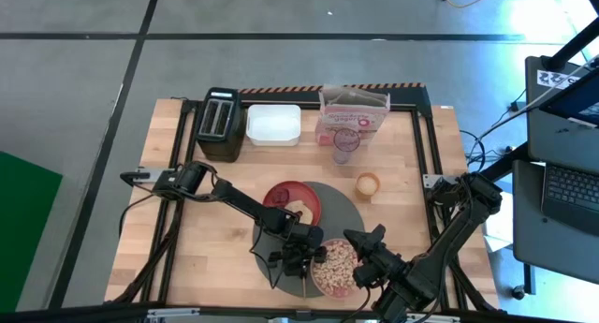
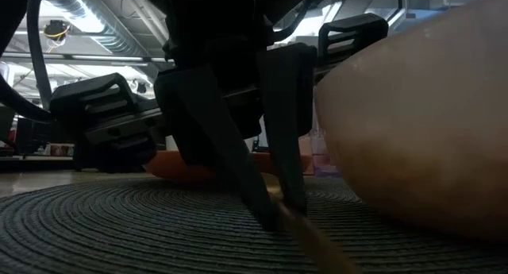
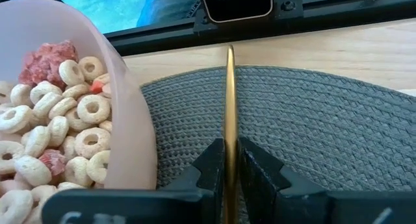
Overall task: Arrange a breakfast setting
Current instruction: Put the spoon on the gray place mat, then adjust the pink bowl on the gray place mat
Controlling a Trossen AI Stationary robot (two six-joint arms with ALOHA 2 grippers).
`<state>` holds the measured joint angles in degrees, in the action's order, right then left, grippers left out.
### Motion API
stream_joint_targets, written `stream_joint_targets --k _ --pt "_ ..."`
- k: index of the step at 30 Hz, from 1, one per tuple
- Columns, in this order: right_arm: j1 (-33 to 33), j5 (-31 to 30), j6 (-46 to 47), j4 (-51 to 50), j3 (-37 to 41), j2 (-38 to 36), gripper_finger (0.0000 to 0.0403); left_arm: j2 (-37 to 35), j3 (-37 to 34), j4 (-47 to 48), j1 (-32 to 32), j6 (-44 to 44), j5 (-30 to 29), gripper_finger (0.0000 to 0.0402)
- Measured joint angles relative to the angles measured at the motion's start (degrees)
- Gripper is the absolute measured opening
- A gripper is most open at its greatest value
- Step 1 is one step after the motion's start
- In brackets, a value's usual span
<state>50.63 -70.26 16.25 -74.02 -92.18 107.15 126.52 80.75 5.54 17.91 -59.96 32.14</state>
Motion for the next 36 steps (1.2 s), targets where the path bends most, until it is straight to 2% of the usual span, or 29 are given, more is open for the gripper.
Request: stream_joint_targets --k 3,11,15,30,36 --pt "-0.02 0.00 0.00 0.00 0.00 0.00 0.0044 0.00 0.00 0.00 0.00 0.07 0.10 0.0048" --pt "-0.01 0.00 0.00 0.00 0.00 0.00 0.0044 0.00 0.00 0.01 0.04 1.11 -1.33 0.0117" --pt "-0.01 0.01 0.00 0.00 0.00 0.00 0.0044 0.00 0.00 0.00 0.27 1.10 -1.38 0.0136" --pt "0.00 0.48 0.30 -0.03 -0.02 0.00 0.0044 -2.64 0.02 5.35 3.07 1.18 -6.07 0.0127" --pt "0.11 6.74 12.30 -4.67 -0.07 0.00 0.0044 -8.04 0.00 8.53 5.22 1.24 -8.32 0.0124"
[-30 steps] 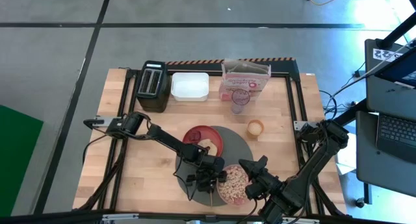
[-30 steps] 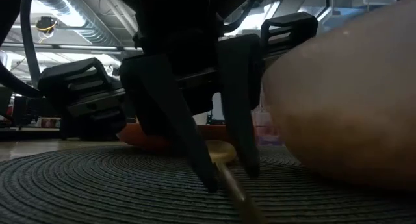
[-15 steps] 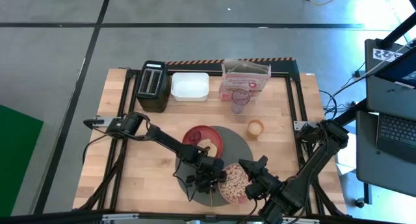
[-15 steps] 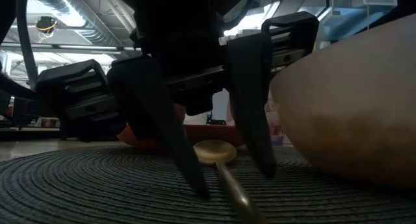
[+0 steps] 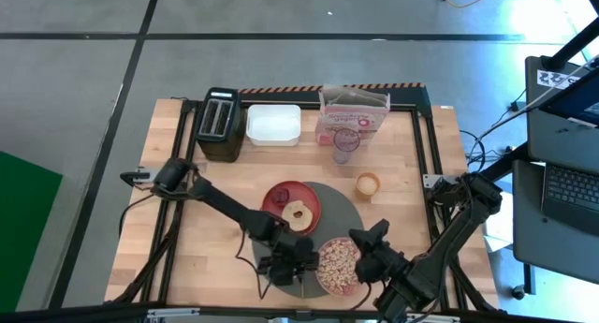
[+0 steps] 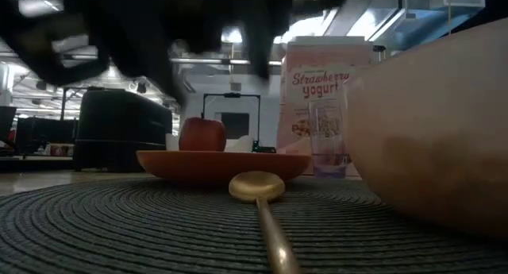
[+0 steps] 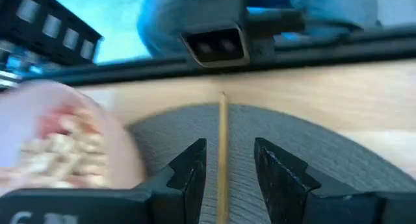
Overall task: Arrange a breakfast setting
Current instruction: Adjust the pink bowl on the gray place mat
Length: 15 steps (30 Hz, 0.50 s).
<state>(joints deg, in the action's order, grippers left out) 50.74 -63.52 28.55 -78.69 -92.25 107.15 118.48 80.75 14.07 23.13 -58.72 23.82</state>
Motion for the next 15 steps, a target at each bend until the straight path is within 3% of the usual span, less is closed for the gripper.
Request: stream_joint_targets --k 5,10,15 --pt "2.78 6.18 11.76 -3.03 3.37 -0.15 0.0044 -4.65 0.00 -0.14 1.75 2.96 -4.06 0.0124" --pt "6.80 16.77 21.98 -3.45 9.58 -0.11 0.0044 -7.00 0.04 1.87 2.98 11.49 -10.73 0.0124" --pt "9.46 17.64 26.69 0.19 13.81 -0.07 0.0044 -6.59 -0.20 9.95 3.14 19.07 -14.63 0.0124"
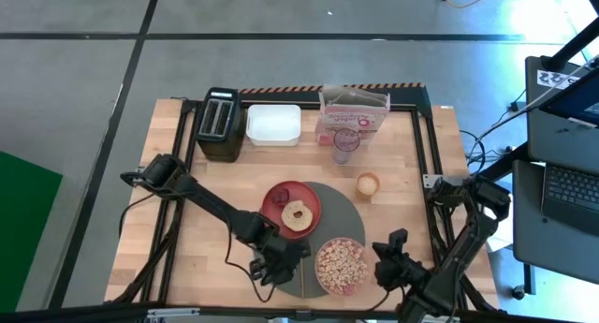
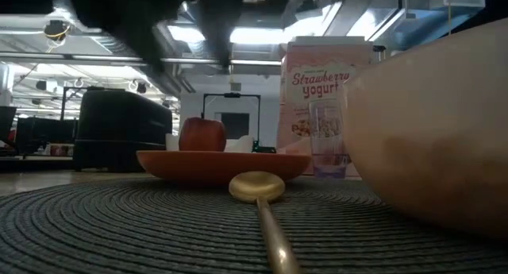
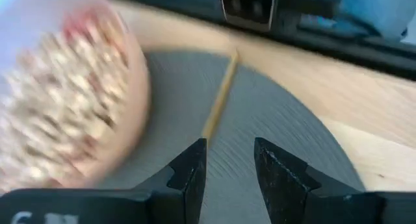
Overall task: Arrange a breakfast setting
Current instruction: Adjust the pink bowl on the gray place mat
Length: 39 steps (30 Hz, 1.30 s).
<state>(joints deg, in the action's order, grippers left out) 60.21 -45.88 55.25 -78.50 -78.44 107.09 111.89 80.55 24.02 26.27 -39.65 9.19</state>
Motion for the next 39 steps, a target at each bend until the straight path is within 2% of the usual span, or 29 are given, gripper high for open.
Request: stream_joint_targets --k 4,10,17,22,29,39 --pt "0.31 -0.36 0.01 3.75 1.78 0.02 0.0044 0.63 -4.55 1.49 0.84 4.94 -3.26 0.0124" --pt "0.15 -0.55 -0.11 7.65 4.02 0.02 0.0044 0.65 -11.37 -4.48 3.39 6.65 -8.14 0.0115" --pt "-0.28 0.28 -0.18 15.36 6.77 0.02 0.0044 0.44 -13.90 -7.84 4.30 7.78 -8.27 0.0053" --pt "-0.82 3.27 -0.18 15.58 6.98 0.04 0.0044 0.44 -13.96 -7.77 4.05 8.01 -7.86 0.0006" --pt "-1.51 7.42 -0.16 15.31 6.93 0.15 0.0044 0.46 -13.96 -7.75 3.90 7.62 -7.83 0.0005" --pt "-1.38 6.43 4.63 10.79 6.93 0.24 0.0044 0.53 -13.98 -7.73 3.88 7.59 -7.80 0.0001"
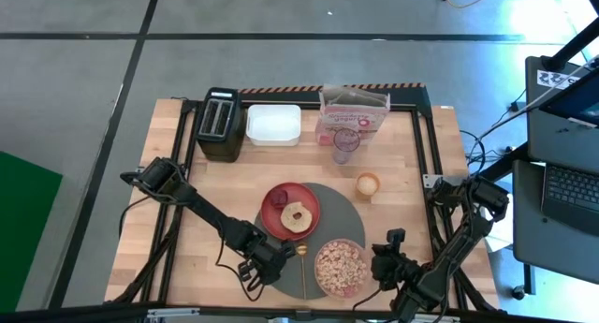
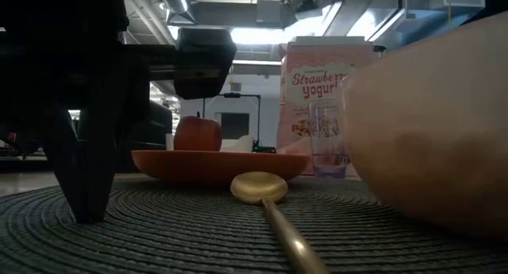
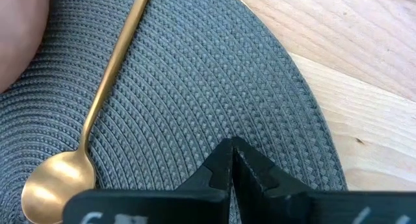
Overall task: Arrange a breakfast setting
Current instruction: Adjust the pink bowl on the gray place mat, then return to Home Position
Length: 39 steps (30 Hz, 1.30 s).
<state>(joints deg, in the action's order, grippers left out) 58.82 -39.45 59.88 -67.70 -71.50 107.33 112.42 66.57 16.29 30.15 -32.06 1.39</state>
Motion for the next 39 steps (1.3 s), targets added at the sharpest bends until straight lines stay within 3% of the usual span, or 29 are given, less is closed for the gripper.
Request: stream_joint_targets --k 7,13,25,29,33,39 --pt "0.03 4.58 -3.01 5.01 0.00 0.00 0.0044 0.02 -0.02 -0.07 -0.15 -0.01 0.03 0.0001" --pt "0.03 4.97 -8.38 12.66 -0.04 0.00 0.0044 0.07 -0.04 -0.54 -0.42 -0.04 0.03 0.0001" --pt "0.00 0.97 -10.88 15.95 -0.04 0.00 0.0044 0.11 -0.09 -0.98 -0.42 -0.04 -0.11 0.0002" --pt "0.00 1.80 -10.49 14.82 -0.06 0.00 0.0044 0.11 -0.09 -1.12 -0.42 -0.04 -0.11 0.0002" --pt "0.03 1.59 -8.08 7.15 -2.82 0.02 0.0044 -0.28 -0.11 -2.46 0.08 -0.09 -0.45 0.0002" --pt "0.03 -5.22 -11.11 -2.60 -9.33 0.00 0.0044 -4.39 -0.18 -3.07 0.48 -0.06 -0.81 0.0002"
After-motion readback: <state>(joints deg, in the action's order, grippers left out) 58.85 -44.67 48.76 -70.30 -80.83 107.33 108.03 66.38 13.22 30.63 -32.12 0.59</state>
